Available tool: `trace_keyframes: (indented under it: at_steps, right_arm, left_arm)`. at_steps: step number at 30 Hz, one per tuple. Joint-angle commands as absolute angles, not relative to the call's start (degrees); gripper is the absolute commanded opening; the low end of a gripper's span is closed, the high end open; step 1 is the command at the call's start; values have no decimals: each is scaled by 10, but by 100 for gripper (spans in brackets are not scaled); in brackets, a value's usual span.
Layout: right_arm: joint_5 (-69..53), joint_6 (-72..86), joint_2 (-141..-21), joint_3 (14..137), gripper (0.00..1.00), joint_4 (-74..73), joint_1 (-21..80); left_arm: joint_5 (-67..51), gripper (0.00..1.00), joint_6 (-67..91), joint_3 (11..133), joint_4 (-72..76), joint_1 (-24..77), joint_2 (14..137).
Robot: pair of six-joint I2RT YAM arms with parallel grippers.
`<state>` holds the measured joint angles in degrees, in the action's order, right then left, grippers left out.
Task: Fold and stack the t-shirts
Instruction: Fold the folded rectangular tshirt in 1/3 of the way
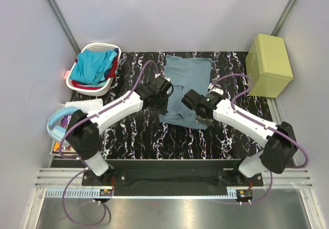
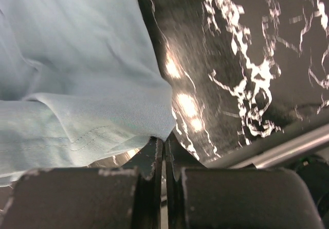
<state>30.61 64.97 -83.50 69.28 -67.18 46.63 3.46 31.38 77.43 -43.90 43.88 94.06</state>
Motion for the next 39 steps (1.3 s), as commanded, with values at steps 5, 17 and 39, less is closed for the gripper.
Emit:
trace_keyframes:
  at_steps: [5,17,39]
  right_arm:
    - [331,541,-910,783,0,-618,383]
    - [307,447,-1020,874,0,-543,284]
    - [266,389,-1170,969,0,-497,224]
  left_arm:
    - [38,8,294,868,-443,399,1007]
    - [48,8,258,1068,-468,335,1151]
    - [-11,19,247,1259,-483,294,1339]
